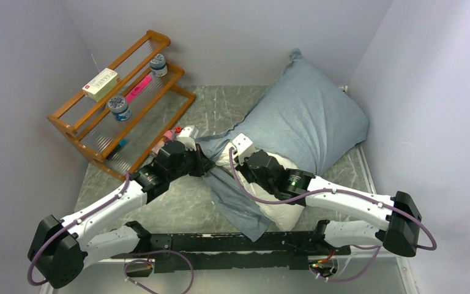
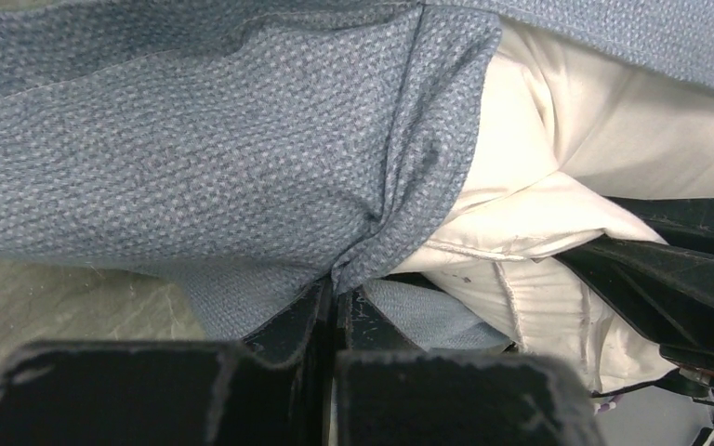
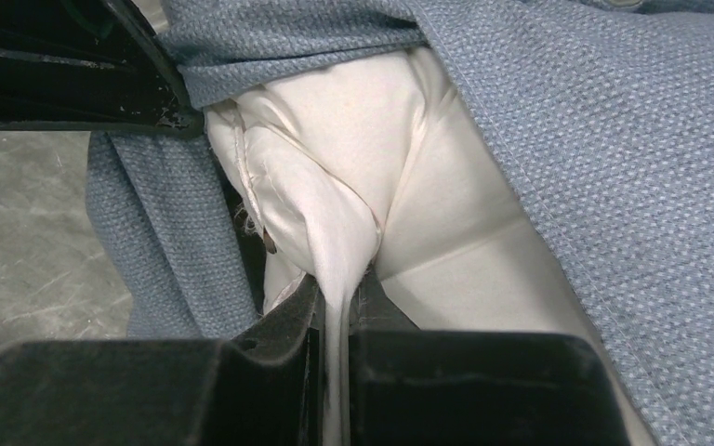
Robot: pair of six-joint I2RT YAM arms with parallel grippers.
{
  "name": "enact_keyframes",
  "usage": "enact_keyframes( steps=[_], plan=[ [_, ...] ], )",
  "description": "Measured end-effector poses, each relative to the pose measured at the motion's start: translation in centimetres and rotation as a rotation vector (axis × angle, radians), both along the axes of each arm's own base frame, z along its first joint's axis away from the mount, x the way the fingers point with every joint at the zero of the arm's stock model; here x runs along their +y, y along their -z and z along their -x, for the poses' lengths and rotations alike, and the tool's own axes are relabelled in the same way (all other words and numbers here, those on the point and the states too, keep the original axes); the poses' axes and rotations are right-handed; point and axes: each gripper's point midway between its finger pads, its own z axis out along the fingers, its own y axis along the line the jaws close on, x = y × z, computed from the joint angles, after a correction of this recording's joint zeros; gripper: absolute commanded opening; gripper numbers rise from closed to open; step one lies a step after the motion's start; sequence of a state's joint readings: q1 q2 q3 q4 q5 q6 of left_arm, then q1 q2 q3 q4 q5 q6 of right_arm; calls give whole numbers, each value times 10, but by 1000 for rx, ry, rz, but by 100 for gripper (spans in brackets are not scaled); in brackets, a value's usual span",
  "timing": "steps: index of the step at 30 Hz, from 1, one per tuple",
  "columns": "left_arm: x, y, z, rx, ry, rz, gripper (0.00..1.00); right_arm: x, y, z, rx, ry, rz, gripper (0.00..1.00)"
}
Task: Remove the pillowcase from the pillow
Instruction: Remove the pillow from the pillowcase.
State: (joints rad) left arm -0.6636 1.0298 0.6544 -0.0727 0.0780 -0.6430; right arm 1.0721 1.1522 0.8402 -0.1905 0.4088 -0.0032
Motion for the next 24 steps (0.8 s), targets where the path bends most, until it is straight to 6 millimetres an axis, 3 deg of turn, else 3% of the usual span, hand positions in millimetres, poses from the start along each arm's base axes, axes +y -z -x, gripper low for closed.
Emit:
enact_keyframes(
  steps=[8,15,24],
  plan=[
    [1,-4,-2,-18,-9,4,5,-6,-7,4,-14,-3,-27,0],
    [14,0,-17,-31,-114,-31,5,-11,-11,12,-31,-40,-52,0],
    [19,23,-36,9,-183,-62,5,-10,-14,19,-50,-107,-68,0]
  ],
)
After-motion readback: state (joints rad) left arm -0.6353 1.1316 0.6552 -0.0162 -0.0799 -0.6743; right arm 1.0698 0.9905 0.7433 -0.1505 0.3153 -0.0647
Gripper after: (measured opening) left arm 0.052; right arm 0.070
